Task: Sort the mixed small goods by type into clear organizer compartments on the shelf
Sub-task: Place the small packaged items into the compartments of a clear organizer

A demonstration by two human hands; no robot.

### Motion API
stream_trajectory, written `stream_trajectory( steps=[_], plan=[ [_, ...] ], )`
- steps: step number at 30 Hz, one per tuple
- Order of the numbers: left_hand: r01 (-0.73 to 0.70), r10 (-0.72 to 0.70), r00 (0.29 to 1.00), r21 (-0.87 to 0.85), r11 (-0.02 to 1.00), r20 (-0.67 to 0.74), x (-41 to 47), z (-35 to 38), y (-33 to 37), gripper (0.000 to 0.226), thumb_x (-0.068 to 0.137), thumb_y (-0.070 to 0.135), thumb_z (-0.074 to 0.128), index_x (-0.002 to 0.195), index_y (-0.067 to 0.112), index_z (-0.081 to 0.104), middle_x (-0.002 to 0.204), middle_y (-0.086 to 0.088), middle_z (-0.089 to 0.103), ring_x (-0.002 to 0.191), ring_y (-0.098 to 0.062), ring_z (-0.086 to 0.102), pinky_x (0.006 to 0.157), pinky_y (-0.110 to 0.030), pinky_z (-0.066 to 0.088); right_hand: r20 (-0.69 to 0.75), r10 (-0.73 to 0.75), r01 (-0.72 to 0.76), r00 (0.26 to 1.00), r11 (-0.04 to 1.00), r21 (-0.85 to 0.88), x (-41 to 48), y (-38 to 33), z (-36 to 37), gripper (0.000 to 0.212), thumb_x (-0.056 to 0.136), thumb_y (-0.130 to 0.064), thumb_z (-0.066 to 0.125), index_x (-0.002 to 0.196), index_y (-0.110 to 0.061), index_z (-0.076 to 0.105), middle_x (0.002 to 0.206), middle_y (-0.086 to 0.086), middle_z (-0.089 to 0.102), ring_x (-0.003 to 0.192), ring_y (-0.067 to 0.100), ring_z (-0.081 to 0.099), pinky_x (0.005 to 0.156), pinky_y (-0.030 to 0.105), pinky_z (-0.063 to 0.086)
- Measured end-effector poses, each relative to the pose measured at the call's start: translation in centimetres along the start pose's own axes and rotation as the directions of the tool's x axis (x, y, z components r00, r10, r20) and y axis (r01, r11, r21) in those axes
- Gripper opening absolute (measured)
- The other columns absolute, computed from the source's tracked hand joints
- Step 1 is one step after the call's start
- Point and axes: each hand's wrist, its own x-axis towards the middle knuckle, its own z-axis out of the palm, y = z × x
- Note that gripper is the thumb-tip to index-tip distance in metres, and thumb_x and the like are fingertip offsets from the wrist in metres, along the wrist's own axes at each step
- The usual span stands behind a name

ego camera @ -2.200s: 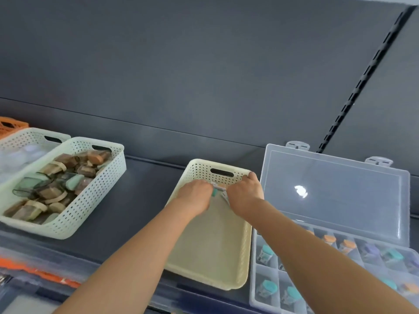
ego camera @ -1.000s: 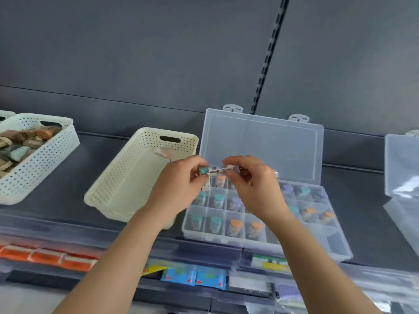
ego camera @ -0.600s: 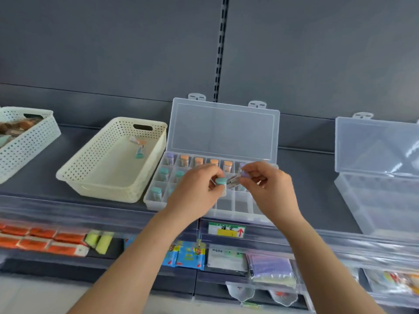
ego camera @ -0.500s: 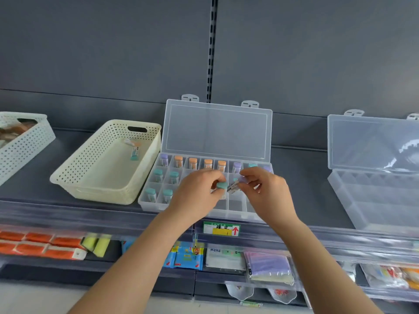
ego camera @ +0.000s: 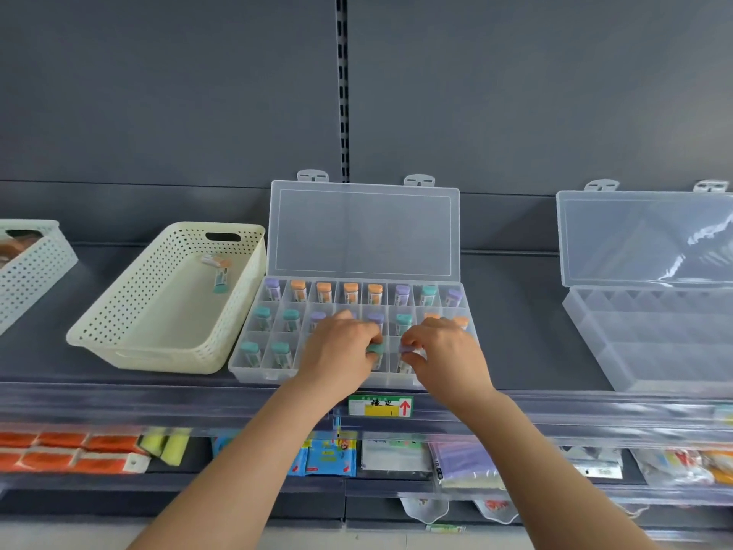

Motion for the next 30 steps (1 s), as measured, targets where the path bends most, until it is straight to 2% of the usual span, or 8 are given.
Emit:
stream_trajectory(
  steps=[2, 6, 12, 19, 25, 30],
  plan=[
    [-0.011, 0.011, 1.0, 0.016, 1.0, -0.003, 0.1, 0.2, 0.0, 0.019, 0.086, 0.026, 0.066, 0.104, 0.026, 0.069, 0.103, -0.001, 0.061, 0.083, -0.016, 0.059, 0.068, -0.023, 0.043, 0.01, -0.005, 0.005, 1.0, 1.0, -0.023, 0.1, 0.1, 0.2, 0.013, 0.088, -0.021, 0.064, 0.098, -0.019, 0.073, 0.096, -0.001, 0.068, 0.091, 0.016, 0.058, 0.074, 0.027, 0.051],
    [-0.019, 0.019, 1.0, 0.017, 1.0, 0.001, 0.3, 0.3, -0.2, 0.018, 0.086, 0.027, 0.066, 0.104, 0.026, 0.069, 0.099, -0.001, 0.06, 0.085, -0.019, 0.058, 0.073, -0.029, 0.05, 0.023, -0.018, 0.019, 1.0, 0.999, -0.044, 0.2, 0.2, 0.2, 0.013, 0.088, -0.022, 0.064, 0.098, -0.021, 0.072, 0.095, -0.002, 0.068, 0.089, 0.014, 0.058, 0.074, 0.026, 0.052],
    [-0.032, 0.032, 0.999, 0.009, 0.999, 0.003, 0.4, 0.5, -0.4, 0.018, 0.087, 0.029, 0.065, 0.105, 0.026, 0.069, 0.101, -0.001, 0.06, 0.087, -0.019, 0.057, 0.07, -0.024, 0.042, 0.072, -0.036, 0.041, 0.997, 0.997, -0.063, 0.2, 0.3, -0.1, 0.012, 0.089, -0.022, 0.063, 0.099, -0.021, 0.07, 0.098, -0.002, 0.067, 0.09, 0.014, 0.057, 0.075, 0.029, 0.054],
    [-0.039, 0.039, 0.999, 0.015, 0.999, -0.002, 0.3, 0.7, -0.5, 0.028, 0.087, 0.03, 0.065, 0.115, 0.028, 0.065, 0.108, 0.001, 0.063, 0.095, -0.017, 0.059, 0.083, -0.027, 0.044, 0.09, -0.05, 0.055, 0.995, 0.997, -0.056, 0.1, 0.2, -0.4, 0.019, 0.088, -0.028, 0.063, 0.106, -0.022, 0.068, 0.104, -0.003, 0.067, 0.095, 0.014, 0.058, 0.079, 0.026, 0.053],
    [-0.064, 0.064, 0.998, 0.032, 0.997, 0.018, 0.3, 0.7, -0.4, 0.031, 0.087, 0.028, 0.066, 0.118, 0.026, 0.064, 0.117, 0.007, 0.065, 0.116, -0.016, 0.051, 0.096, -0.034, 0.041, 0.054, -0.033, 0.034, 0.998, 0.999, -0.023, 0.0, 0.5, -0.9, 0.026, 0.091, -0.038, 0.058, 0.111, -0.023, 0.067, 0.102, -0.003, 0.066, 0.095, 0.014, 0.059, 0.076, 0.026, 0.05],
    [-0.068, 0.069, 0.997, 0.035, 0.997, -0.016, 0.1, -0.4, -0.6, 0.028, 0.09, 0.031, 0.06, 0.118, 0.025, 0.065, 0.114, 0.009, 0.066, 0.11, -0.013, 0.052, 0.096, -0.031, 0.04, 0.03, -0.055, 0.055, 0.998, 0.998, -0.014, 0.4, 0.2, -1.2, 0.026, 0.093, -0.036, 0.056, 0.112, -0.022, 0.067, 0.109, -0.002, 0.066, 0.099, 0.016, 0.059, 0.082, 0.028, 0.05]
  ],
)
